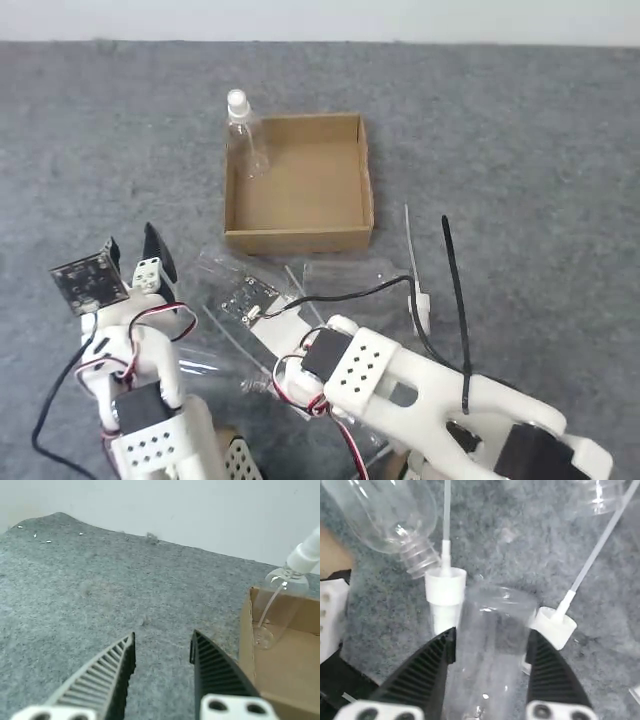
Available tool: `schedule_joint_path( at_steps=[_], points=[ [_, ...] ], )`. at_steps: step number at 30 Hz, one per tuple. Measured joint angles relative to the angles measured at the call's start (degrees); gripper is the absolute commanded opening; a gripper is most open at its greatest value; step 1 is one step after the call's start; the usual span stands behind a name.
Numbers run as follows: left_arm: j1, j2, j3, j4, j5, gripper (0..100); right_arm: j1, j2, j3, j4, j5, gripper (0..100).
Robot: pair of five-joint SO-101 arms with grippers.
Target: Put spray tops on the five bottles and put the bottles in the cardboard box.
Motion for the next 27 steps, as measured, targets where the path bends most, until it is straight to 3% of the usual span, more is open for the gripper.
schedule_joint_path(
  at_steps=[7,15,27],
  points=[
    [0.0,0.0,0.0,0.0,0.0,17,1.05,-0.26,0.0,0.0,0.0,3.2],
    [0.0,0.0,0.0,0.0,0.0,17,10.55,-0.26,-0.44,0.79,0.0,3.0],
    [0.0,0.0,0.0,0.0,0.0,17,24.97,-0.26,-13.19,12.92,0.0,3.2]
  ],
)
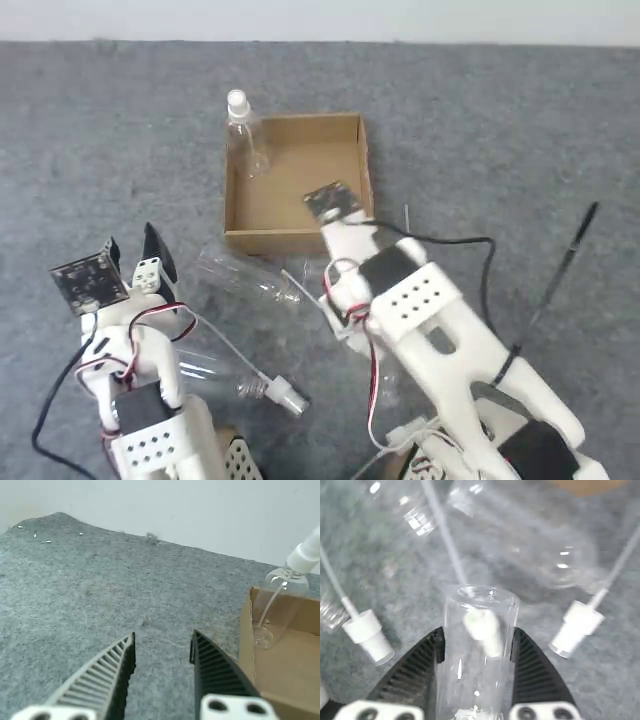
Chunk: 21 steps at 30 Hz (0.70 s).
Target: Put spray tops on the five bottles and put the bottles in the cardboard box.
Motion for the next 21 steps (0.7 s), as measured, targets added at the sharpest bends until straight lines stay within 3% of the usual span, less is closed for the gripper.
schedule_joint_path(
  at_steps=[14,21],
  points=[
    [0.0,0.0,0.0,0.0,0.0,17,14.24,0.0,-0.79,0.53,-0.18,3.2],
    [0.0,0.0,0.0,0.0,0.0,17,19.43,0.0,-0.79,0.53,-7.47,3.2]
  ],
)
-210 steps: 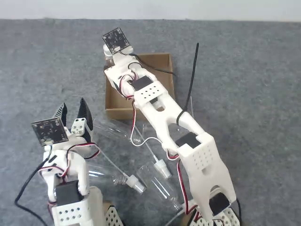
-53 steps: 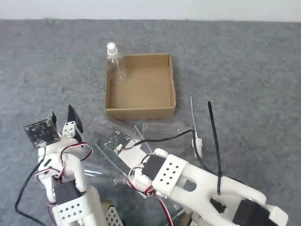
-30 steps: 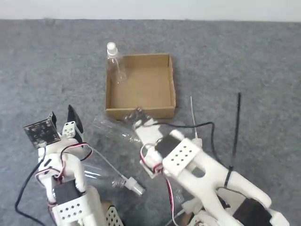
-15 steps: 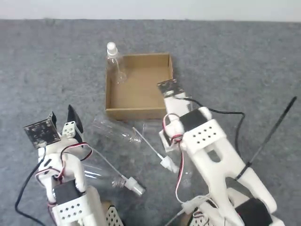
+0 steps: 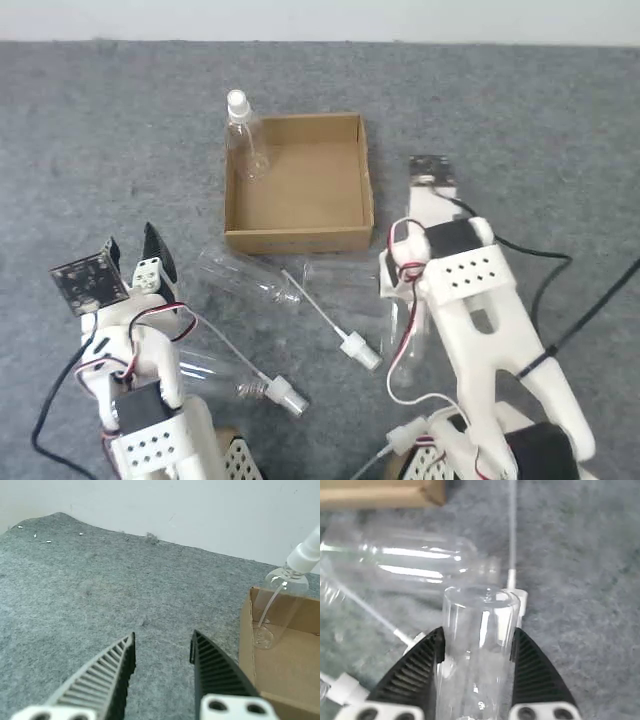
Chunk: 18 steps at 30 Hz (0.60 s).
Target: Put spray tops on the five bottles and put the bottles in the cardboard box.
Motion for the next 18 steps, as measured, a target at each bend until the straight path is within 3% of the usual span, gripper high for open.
schedule_joint_path(
  at_steps=[5,18],
  points=[
    [0.0,0.0,0.0,0.0,0.0,17,4.13,0.0,0.0,0.0,-2.02,2.9],
    [0.0,0.0,0.0,0.0,0.0,17,18.81,0.0,0.0,-2.11,-20.84,2.8]
  ],
)
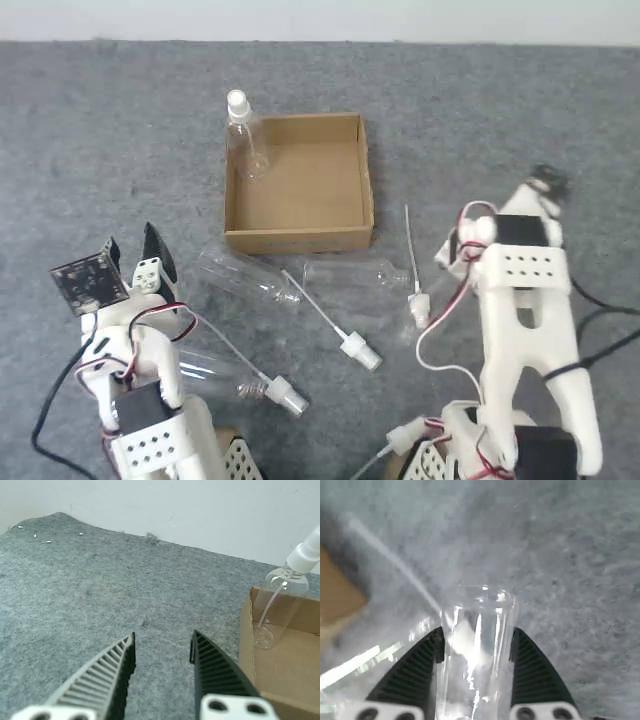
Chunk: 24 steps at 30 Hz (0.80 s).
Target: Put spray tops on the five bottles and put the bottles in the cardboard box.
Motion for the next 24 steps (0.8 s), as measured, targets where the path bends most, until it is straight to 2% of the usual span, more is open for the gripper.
schedule_joint_path(
  at_steps=[9,15,24],
  points=[
    [0.0,0.0,0.0,0.0,0.0,17,8.53,0.0,0.18,-6.86,-14.59,2.8],
    [0.0,0.0,0.0,0.0,0.0,17,12.84,0.0,7.56,-17.76,-22.95,2.8],
    [0.0,0.0,0.0,0.0,0.0,17,16.09,0.0,16.09,-29.63,-24.35,2.8]
  ],
)
